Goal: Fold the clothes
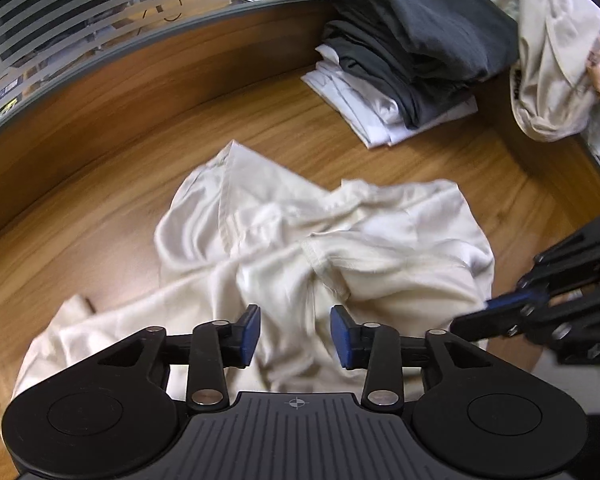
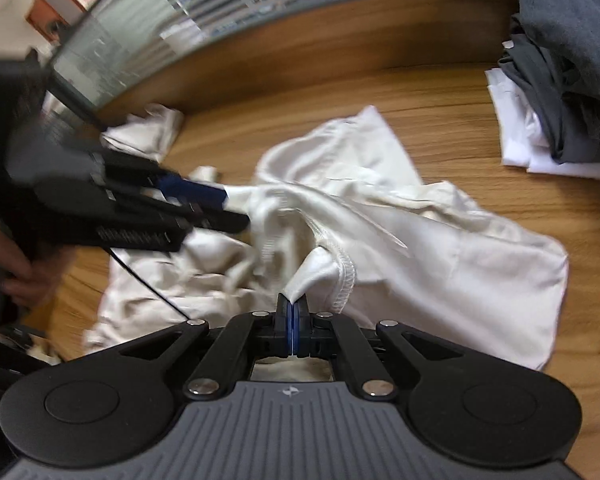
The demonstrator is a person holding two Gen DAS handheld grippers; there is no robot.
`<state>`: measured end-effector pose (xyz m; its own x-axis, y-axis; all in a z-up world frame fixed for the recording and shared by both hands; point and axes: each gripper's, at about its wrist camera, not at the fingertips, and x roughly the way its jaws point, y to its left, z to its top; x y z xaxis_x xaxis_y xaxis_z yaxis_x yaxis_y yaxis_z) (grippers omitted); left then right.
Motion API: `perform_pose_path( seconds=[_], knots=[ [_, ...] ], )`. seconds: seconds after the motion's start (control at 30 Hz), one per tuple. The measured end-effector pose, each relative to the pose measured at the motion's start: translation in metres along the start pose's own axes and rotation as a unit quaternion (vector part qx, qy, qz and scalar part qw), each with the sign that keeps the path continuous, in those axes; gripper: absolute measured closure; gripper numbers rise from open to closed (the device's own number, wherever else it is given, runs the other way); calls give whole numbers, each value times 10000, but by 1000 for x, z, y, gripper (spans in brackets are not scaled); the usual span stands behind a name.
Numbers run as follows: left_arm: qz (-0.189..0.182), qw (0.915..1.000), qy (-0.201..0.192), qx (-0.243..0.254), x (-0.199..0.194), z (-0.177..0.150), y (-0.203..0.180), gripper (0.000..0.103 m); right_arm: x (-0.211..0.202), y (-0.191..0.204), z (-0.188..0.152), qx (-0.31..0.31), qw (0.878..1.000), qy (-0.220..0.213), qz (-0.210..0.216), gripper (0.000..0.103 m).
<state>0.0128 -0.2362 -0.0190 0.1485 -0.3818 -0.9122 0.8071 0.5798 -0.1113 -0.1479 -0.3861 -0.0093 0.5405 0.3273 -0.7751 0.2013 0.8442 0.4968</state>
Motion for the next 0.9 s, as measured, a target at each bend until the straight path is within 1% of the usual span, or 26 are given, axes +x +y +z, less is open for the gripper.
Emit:
perform_pose_path(
  seconds=[0.17,0.27,0.33,0.4,0.53,0.7,0.73,0.77,0.8,0.83,0.87,0.9],
  knots=[
    [-90,9998,35,-174,-11,-19,3,57,-24,19,-2,237,9978,-195,586,102],
    [-226,9993,36,-303,-12,-23,3,54,-41,25,1,401,9943,-402,904,102],
    [-345,9986,67,-387,-8,-23,1,53,-52,24,4,536,9913,-539,1076,102],
    [-475,9979,116,-433,-1,-20,-2,52,-58,22,5,577,9901,-596,1136,102],
    [-672,9958,352,-515,23,-15,-8,51,-66,20,5,598,9891,-651,1177,102],
    [-611,9960,543,-354,50,-11,-20,52,-75,13,-3,681,9893,-684,1097,102],
    [-585,9961,574,-334,55,-10,-21,54,-77,10,-4,710,9891,-698,1082,102],
    [-560,9961,593,-326,59,-10,-22,61,-78,8,-5,737,9892,-718,1048,102],
    [-532,9962,612,-326,62,-10,-22,66,-80,5,-6,769,9891,-740,1011,102],
    [-500,9962,630,-327,65,-10,-22,73,-81,1,-7,802,9892,-759,959,102],
    [-478,9963,628,-326,67,-10,-22,88,-81,-3,-8,835,9894,-778,902,102],
    [-471,9965,605,-322,68,-10,-21,97,-82,-7,-9,868,9894,-796,844,102]
  ],
)
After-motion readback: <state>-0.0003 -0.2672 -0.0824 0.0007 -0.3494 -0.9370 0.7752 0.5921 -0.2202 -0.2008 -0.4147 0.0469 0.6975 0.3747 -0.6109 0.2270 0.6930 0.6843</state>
